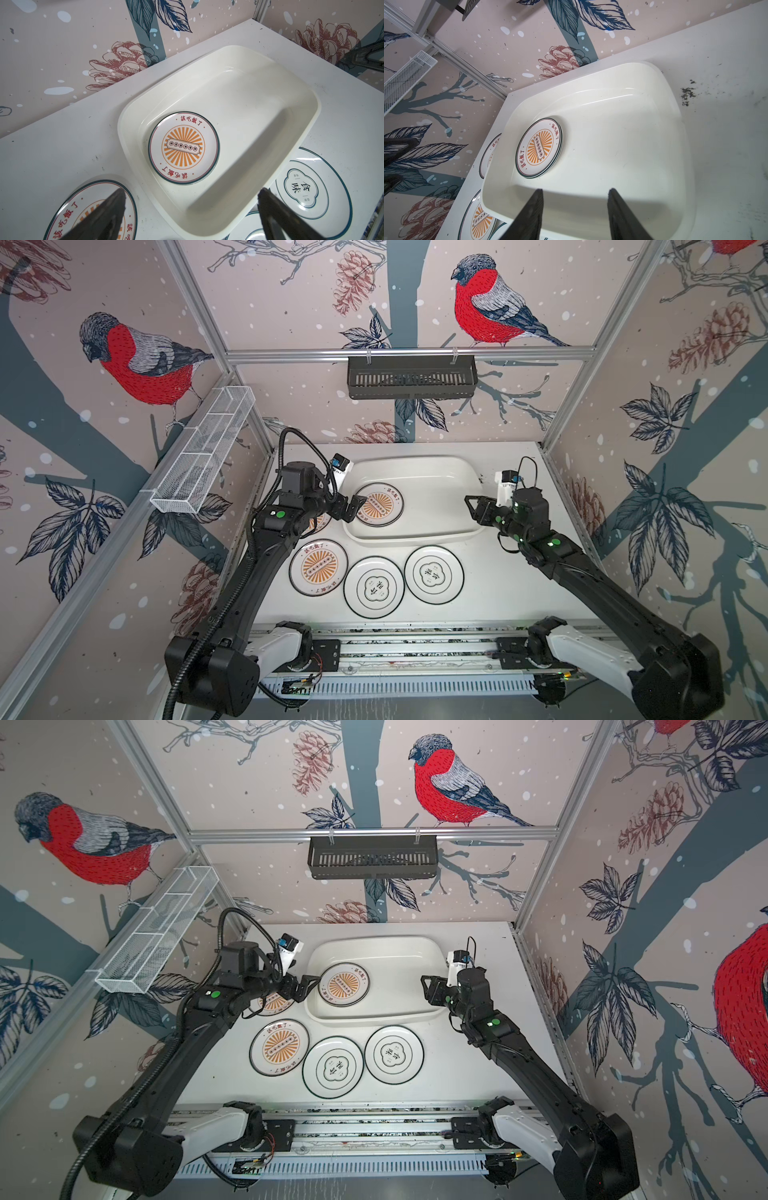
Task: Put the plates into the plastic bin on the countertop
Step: 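Move the right gripper to the white plate with black characters nearest it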
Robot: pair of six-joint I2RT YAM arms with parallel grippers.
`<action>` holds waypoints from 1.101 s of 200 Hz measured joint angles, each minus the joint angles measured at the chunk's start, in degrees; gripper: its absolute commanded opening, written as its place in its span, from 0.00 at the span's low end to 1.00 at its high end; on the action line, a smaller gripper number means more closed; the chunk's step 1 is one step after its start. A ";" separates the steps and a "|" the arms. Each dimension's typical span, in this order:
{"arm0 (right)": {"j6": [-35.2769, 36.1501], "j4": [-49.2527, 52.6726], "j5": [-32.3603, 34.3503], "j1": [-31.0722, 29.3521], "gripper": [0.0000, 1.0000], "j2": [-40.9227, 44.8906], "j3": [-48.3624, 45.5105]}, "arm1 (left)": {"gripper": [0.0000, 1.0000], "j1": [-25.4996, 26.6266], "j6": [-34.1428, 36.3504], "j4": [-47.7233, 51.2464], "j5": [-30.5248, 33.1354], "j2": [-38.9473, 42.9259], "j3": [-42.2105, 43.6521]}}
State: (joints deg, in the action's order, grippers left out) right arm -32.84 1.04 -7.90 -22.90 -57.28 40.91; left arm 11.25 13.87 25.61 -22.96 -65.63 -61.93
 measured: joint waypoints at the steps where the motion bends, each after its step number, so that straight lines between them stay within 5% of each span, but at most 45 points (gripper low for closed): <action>1: 0.00 0.00 0.02 0.02 0.53 0.09 -0.07 | 0.99 0.00 -0.13 0.04 -0.02 0.07 0.11; 104: -0.22 6.05 0.39 1.55 0.54 10.38 -8.00 | 0.98 0.07 -0.39 -2.62 4.24 4.33 3.26; 220: -4.76 16.92 -12.41 1.38 0.49 21.75 -16.90 | 0.98 0.07 -5.97 -2.12 -7.23 2.19 1.90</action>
State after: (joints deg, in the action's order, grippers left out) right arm -37.60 17.96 -20.32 -21.52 -35.53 24.01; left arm 11.31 7.90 23.49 -30.20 -63.44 -60.03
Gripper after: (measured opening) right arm 0.496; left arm 0.983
